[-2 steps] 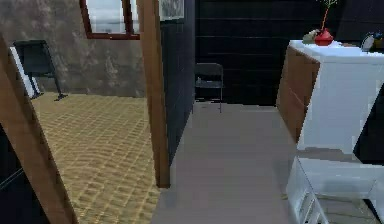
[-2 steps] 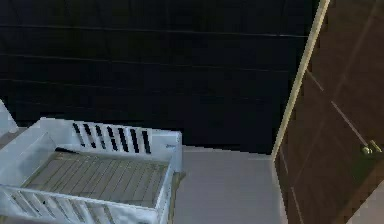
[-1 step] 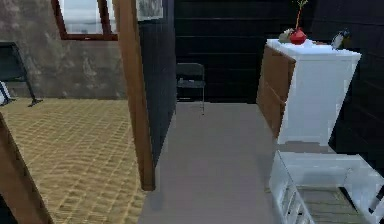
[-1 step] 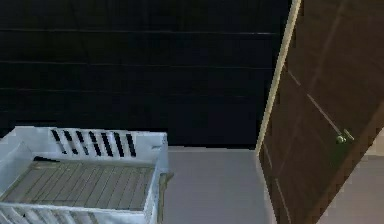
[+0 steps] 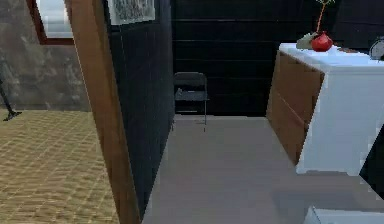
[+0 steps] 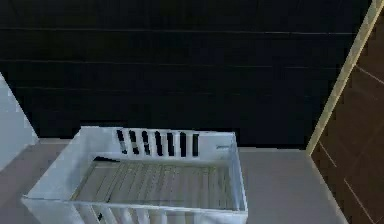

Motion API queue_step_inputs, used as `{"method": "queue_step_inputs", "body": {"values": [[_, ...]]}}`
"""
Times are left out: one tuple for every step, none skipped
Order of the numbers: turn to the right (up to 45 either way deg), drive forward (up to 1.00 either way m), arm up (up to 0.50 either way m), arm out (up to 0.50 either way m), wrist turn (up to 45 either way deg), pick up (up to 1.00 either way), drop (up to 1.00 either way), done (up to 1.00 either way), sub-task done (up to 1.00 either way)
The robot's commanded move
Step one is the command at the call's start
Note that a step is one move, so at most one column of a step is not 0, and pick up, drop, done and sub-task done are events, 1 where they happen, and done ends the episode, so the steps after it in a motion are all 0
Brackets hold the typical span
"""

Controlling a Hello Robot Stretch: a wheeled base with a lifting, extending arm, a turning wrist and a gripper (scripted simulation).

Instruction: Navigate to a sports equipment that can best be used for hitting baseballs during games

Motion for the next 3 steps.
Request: {"method": "queue_step_inputs", "body": {"values": [[-42.0, 0.00, 0.00, 0.00, 0.0, 0.00, 0.00, 0.00, 0.00], [0.0, 0.35, 0.00, 0.00, 0.0, 0.00, 0.00, 0.00, 0.00], [-33.0, 0.00, 0.00, 0.00, 0.0, 0.00, 0.00, 0.00, 0.00]]}}
